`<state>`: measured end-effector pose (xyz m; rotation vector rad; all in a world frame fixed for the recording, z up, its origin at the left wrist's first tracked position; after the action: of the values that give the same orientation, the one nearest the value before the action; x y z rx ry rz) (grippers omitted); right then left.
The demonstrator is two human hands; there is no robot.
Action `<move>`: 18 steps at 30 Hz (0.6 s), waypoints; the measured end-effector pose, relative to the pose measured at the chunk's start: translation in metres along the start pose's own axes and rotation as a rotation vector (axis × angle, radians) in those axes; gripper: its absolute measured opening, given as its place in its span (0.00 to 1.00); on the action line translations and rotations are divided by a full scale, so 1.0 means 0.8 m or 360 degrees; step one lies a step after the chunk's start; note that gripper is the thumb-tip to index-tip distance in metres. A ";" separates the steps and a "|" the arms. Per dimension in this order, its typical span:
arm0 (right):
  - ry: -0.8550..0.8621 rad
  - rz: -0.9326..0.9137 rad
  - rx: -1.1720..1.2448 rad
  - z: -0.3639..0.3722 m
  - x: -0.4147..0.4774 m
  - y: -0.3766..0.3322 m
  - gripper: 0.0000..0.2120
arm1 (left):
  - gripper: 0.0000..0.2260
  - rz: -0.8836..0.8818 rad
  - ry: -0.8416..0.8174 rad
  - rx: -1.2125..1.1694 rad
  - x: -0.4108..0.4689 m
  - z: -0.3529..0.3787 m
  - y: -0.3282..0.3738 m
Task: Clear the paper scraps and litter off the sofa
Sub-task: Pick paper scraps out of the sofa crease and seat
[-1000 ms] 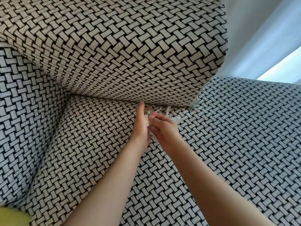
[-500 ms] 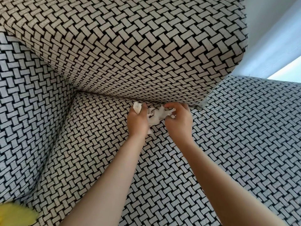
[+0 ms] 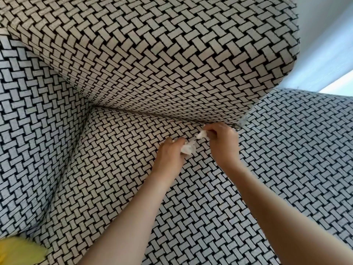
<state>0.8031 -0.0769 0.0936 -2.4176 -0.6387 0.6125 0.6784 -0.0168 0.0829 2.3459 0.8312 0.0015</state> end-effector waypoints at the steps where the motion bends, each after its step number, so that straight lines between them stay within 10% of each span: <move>1: -0.0035 0.0020 0.0062 0.004 -0.011 0.002 0.10 | 0.16 -0.0043 0.0039 -0.0053 0.002 -0.002 0.001; 9: -0.0232 0.0425 0.0799 0.026 -0.061 -0.013 0.11 | 0.08 -0.0427 0.0114 -0.1639 0.018 -0.014 0.033; 12: -0.0299 0.0495 0.0944 0.024 -0.062 -0.024 0.14 | 0.13 -0.0472 0.0129 -0.1730 0.026 -0.016 0.033; 15: -0.0658 0.0479 0.1082 0.019 -0.058 -0.029 0.17 | 0.40 -0.0695 0.0218 -0.1746 0.028 -0.019 0.027; 18: -0.0675 0.0419 0.1158 0.011 -0.057 -0.038 0.16 | 0.20 -0.0888 0.0563 -0.1758 0.028 -0.020 0.014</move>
<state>0.7536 -0.0766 0.1180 -1.6991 -0.1879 1.2401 0.6994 -0.0018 0.0974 1.0541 1.2151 0.5131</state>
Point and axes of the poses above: each hand's wrist, its own x-axis towards the middle knuckle, its own z-axis out of the palm, y = z × x, the point moved 2 cm from there along x, towards the middle knuckle, and after that the axes turned 15 degrees about z, right-handed, at the moved point
